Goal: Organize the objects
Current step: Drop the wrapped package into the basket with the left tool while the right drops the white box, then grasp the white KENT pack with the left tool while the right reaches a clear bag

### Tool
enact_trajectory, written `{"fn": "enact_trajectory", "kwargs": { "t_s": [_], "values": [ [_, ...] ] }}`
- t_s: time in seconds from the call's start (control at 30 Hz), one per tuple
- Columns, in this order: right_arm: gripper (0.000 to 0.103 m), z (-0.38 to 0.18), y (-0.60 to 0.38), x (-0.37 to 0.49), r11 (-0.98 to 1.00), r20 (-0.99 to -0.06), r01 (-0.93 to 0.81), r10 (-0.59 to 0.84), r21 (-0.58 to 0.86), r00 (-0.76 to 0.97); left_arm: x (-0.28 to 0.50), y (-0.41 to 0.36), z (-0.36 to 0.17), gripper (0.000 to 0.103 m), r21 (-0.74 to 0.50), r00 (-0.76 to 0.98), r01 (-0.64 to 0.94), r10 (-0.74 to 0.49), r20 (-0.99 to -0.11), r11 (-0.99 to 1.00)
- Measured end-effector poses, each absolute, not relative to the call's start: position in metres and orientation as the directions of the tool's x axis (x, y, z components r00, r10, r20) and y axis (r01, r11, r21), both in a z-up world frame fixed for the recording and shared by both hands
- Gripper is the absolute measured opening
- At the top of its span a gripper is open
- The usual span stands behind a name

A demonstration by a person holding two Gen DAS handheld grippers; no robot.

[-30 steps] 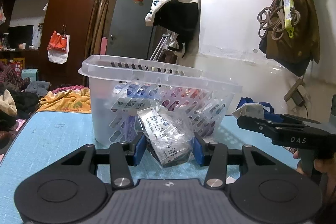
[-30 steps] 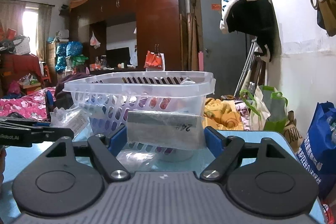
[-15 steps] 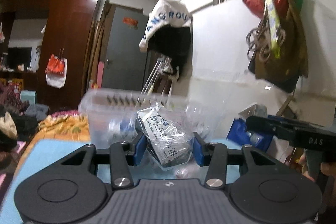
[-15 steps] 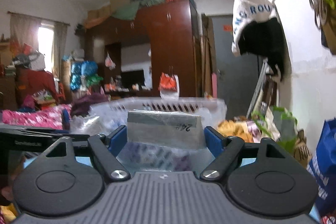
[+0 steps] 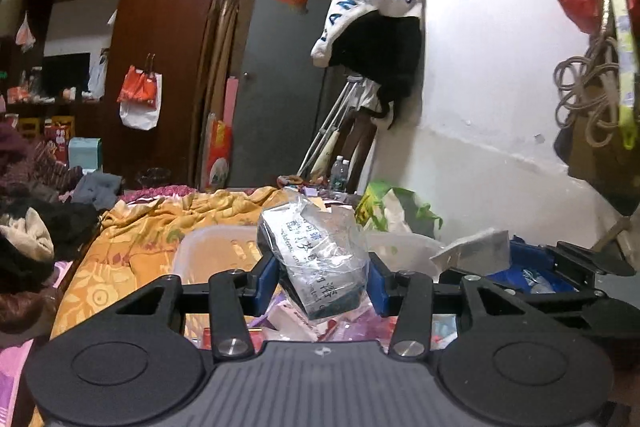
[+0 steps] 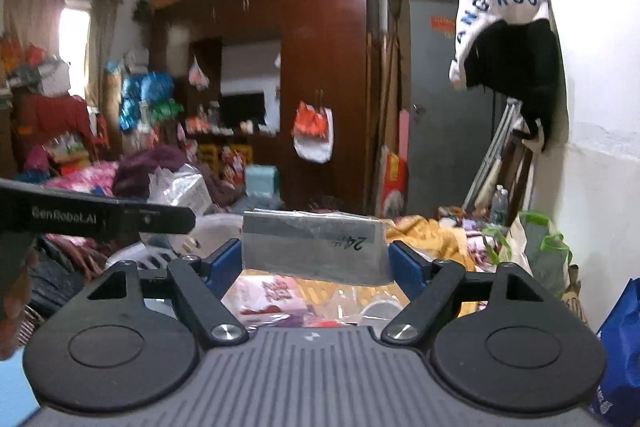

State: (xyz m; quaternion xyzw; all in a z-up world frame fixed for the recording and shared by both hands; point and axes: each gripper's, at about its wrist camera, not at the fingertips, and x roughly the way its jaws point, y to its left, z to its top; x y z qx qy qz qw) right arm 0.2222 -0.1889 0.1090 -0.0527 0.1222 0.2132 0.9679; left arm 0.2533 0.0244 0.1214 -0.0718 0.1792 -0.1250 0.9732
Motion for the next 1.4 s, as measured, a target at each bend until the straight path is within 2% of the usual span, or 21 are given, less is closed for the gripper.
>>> {"fn": "enact_trajectory", "kwargs": {
  "t_s": [0.03,0.07,0.1,0.17,0.23,0.37,0.43,0.53,0.7,0.97,1.23,1.3,1.37,1.4],
  "values": [
    [0.082,0.107,-0.187,0.227,0.902,-0.261,-0.429,0.404,-0.048,0.877,0.256,0.025,0.12,0.057,-0.186,0.903,0.216,-0.269,-0.334,0.958],
    [0.084,0.105,-0.188,0.227,0.898,-0.254,-0.439,0.414,-0.044,0.874,0.26,0.026,0.117,0.077,-0.19,0.898,0.223,-0.278,-0.34,0.956],
    [0.086,0.103,-0.187,0.228,0.89,-0.249,-0.454,0.431,-0.04,0.867,0.264,0.025,0.115,0.085,-0.184,0.897,0.225,-0.277,-0.345,0.957],
    [0.096,0.1,-0.183,0.231,0.89,-0.254,-0.453,0.425,-0.06,0.869,0.27,0.026,0.112,0.087,-0.16,0.909,0.165,-0.213,-0.358,0.973],
    [0.103,0.098,-0.183,0.223,0.904,-0.249,-0.42,0.389,-0.084,0.887,0.266,0.031,0.11,0.087,-0.165,0.903,0.161,-0.213,-0.373,0.973],
    [0.103,0.098,-0.203,0.187,0.887,-0.239,-0.462,0.444,-0.023,0.864,0.209,0.039,0.108,0.087,-0.182,0.913,0.222,-0.27,-0.307,0.958],
    [0.103,0.096,-0.212,0.17,0.897,-0.258,-0.442,0.427,-0.001,0.867,0.177,0.034,0.098,0.091,-0.175,0.907,0.257,-0.299,-0.295,0.95],
    [0.103,0.083,-0.226,0.145,0.907,-0.276,-0.42,0.406,0.01,0.871,0.139,0.017,0.071,0.092,-0.158,0.881,0.31,-0.345,-0.323,0.938],
    [0.103,0.058,-0.241,0.127,0.923,-0.303,-0.385,0.368,0.006,0.879,0.112,-0.018,0.026,0.091,-0.111,0.785,0.441,-0.443,-0.433,0.89],
    [0.103,0.049,-0.249,0.142,0.923,-0.349,-0.378,0.377,0.07,0.858,0.12,-0.052,-0.007,0.088,-0.074,0.704,0.491,-0.445,-0.553,0.868],
    [0.103,0.036,-0.249,0.139,0.917,-0.374,-0.388,0.393,0.092,0.84,0.133,-0.071,-0.007,0.088,-0.029,0.683,0.486,-0.4,-0.611,0.874],
    [0.103,0.035,-0.248,0.14,0.919,-0.375,-0.383,0.387,0.089,0.842,0.134,-0.073,-0.007,0.084,-0.013,0.686,0.484,-0.389,-0.615,0.875],
    [0.103,0.034,-0.248,0.14,0.92,-0.379,-0.383,0.385,0.085,0.841,0.129,-0.073,-0.007,0.062,0.009,0.7,0.489,-0.386,-0.602,0.872],
    [0.103,0.034,-0.248,0.141,0.919,-0.383,-0.383,0.387,0.088,0.839,0.126,-0.071,-0.007,0.062,0.009,0.7,0.495,-0.392,-0.597,0.869]
  ]
}}
